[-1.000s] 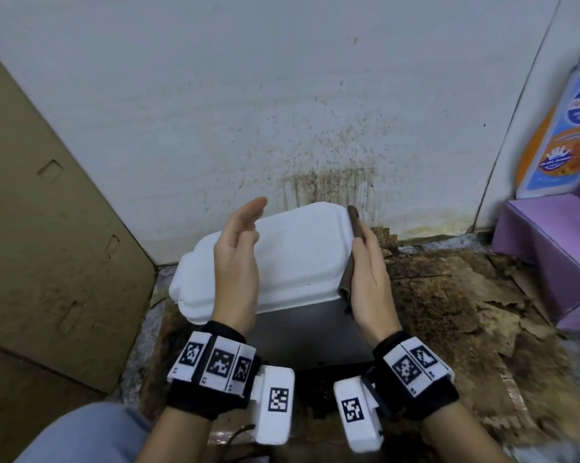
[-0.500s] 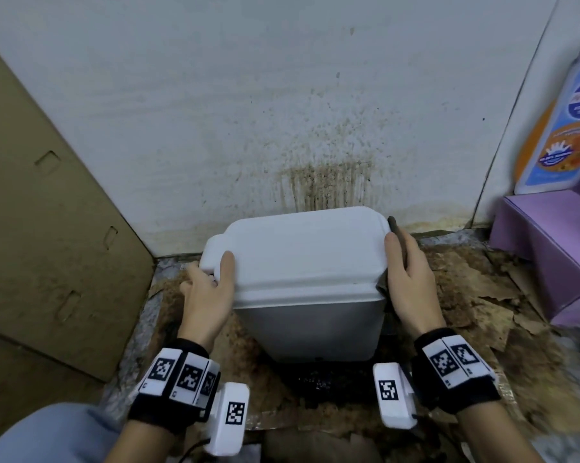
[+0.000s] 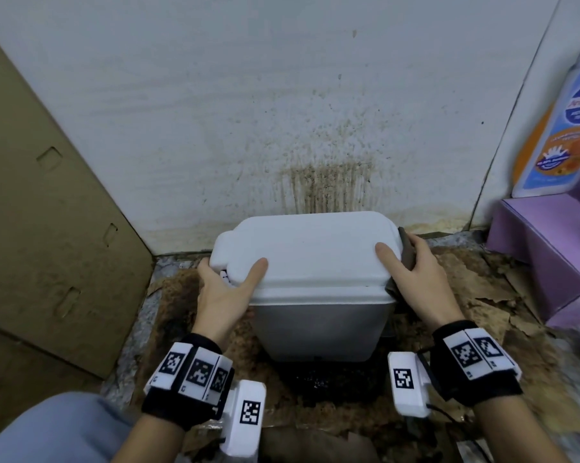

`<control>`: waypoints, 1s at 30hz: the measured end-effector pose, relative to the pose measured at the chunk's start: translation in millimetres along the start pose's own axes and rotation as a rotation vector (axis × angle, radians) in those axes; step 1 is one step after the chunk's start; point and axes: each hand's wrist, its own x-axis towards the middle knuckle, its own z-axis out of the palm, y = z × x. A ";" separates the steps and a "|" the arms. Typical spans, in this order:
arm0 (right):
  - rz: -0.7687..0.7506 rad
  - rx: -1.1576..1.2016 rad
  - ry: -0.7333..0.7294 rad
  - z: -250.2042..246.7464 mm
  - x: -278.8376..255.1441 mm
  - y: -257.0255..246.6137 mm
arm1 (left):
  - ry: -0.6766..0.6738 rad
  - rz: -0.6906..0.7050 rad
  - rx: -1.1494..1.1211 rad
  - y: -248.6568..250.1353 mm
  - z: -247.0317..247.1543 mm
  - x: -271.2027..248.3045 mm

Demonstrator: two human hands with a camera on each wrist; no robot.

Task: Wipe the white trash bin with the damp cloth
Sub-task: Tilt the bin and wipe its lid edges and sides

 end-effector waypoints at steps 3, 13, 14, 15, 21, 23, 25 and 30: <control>0.011 0.028 -0.005 -1.3 -1.3 -2.7 | 0.013 -0.005 -0.010 -0.4 1.6 0.5; 0.078 0.208 0.259 25.4 -31.7 5.8 | -0.030 0.061 0.020 9.9 -6.4 20.3; 0.100 0.238 0.309 32.9 -39.5 7.0 | -0.053 0.075 0.036 16.0 -6.8 23.6; 0.118 0.264 0.355 40.7 -47.9 6.8 | -0.078 0.081 0.049 21.2 -7.0 27.7; 0.100 0.301 0.419 72.3 -76.6 2.8 | -0.098 0.065 0.045 27.6 -3.6 42.1; 0.078 0.302 0.403 74.2 -75.7 3.2 | -0.066 0.064 0.023 24.3 0.0 43.3; 0.066 0.312 0.390 71.7 -69.8 4.7 | -0.028 0.065 0.013 20.8 4.7 43.0; 0.051 0.483 0.320 50.3 -26.6 21.3 | 0.049 0.078 0.015 12.5 15.2 32.2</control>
